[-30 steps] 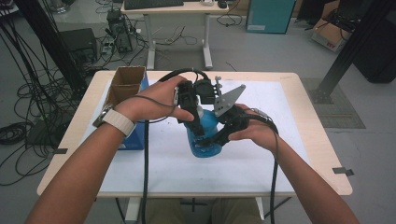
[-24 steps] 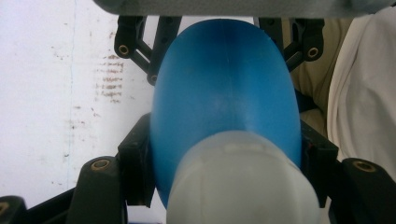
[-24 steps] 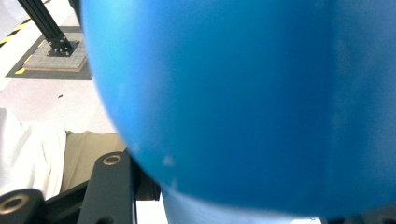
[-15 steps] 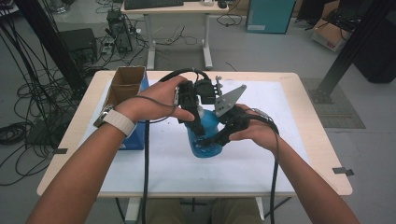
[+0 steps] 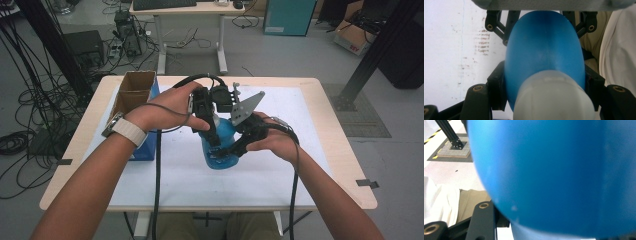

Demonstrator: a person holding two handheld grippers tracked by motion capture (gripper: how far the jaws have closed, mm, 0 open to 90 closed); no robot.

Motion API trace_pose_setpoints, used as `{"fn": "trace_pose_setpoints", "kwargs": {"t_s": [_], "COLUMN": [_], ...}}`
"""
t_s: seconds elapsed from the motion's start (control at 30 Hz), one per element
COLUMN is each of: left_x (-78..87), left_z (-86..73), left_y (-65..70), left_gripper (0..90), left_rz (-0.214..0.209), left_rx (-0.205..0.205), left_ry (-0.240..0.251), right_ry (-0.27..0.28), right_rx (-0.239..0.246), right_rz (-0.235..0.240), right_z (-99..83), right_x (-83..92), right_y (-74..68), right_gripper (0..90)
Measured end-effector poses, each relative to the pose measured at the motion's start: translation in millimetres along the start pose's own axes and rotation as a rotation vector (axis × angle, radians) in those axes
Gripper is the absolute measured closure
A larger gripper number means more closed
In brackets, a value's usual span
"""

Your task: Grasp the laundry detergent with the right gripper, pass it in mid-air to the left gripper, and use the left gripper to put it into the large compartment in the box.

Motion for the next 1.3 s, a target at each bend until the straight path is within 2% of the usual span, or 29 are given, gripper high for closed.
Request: {"fn": "trace_pose_setpoints", "kwargs": {"t_s": [0.3,0.33,0.4,0.43,0.47,0.5,0.53,0.63,0.73,0.87,0.9,0.97,1.1,1.2,1.23,1.3], "left_x": [-1.7,-2.5,-3.1,-3.1,-3.1,-2.7,-1.9,-0.5,0.5,5.2,6.7,10.4,18.9,26.1,28.3,37.1], "left_z": [2.3,2.3,1.5,1.5,1.3,0.7,-0.1,-2.8,-5.2,-8.2,-8.4,-8.3,-6.7,-8.5,-9.0,-11.7], "left_y": [1.4,0.5,-0.6,-0.6,-1.8,-2.2,-2.5,-4.0,-5.1,-6.6,-6.9,-8.1,-15.4,-21.8,-24.2,-31.0], "left_gripper": [37.6,37.5,37.5,37.5,37.5,37.5,37.5,37.5,37.5,37.4,37.5,37.4,37.4,37.4,37.4,37.4], "left_rz": [-0.014,-0.007,-0.004,-0.004,0.004,0.008,0.002,0.008,0.021,0.022,0.026,0.030,0.072,0.113,0.123,0.144], "left_rx": [0.014,0.010,0.012,0.012,0.021,0.028,0.032,0.043,0.060,0.087,0.098,0.123,0.190,0.233,0.243,0.288], "left_ry": [-0.008,-0.016,-0.026,-0.026,-0.022,-0.022,-0.030,-0.041,-0.043,-0.053,-0.052,-0.048,-0.042,-0.064,-0.066,-0.080], "right_ry": [0.020,0.025,0.035,0.035,0.068,0.071,0.056,0.045,0.019,-0.059,-0.068,-0.092,-0.171,-0.258,-0.276,-0.310], "right_rx": [-0.014,-0.018,-0.047,-0.047,-0.078,-0.164,-0.201,-0.251,-0.281,-0.305,-0.325,-0.325,-0.340,-0.365,-0.365,-0.395], "right_rz": [0.008,0.001,0.001,0.001,0.018,0.040,0.038,0.021,-0.006,-0.046,-0.056,-0.074,-0.120,-0.149,-0.154,-0.167], "right_z": [-2.4,-4.3,-7.9,-7.9,-8.7,-13.6,-18.4,-28.1,-38.2,-50.5,-51.8,-55.6,-64.9,-77.6,-80.2,-85.0], "right_x": [-0.5,-0.4,0.1,0.1,1.1,3.7,5.8,15.5,28.8,45.7,48.7,57.3,74.3,87.8,91.0,99.2], "right_y": [-1.8,-2.1,-2.3,-2.3,-2.7,-5.4,-6.0,-5.9,-5.9,-6.4,-7.3,-7.6,-10.2,-10.4,-10.4,-12.7], "right_gripper": [42.4,38.8,25.8,25.8,20.1,15.9,11.0,7.6,5.9,5.2,4.8,4.9,5.6,6.1,6.1,6.1]}}
Point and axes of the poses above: each handheld gripper's, and its own axes: x roughly backward along the jaws, z roughly out of its top, y roughly to its right, the point moved 8 cm from there along -x, roughly forward along the jaws, and after that the axes turned 10 degrees about z, right-handed, at the moved point
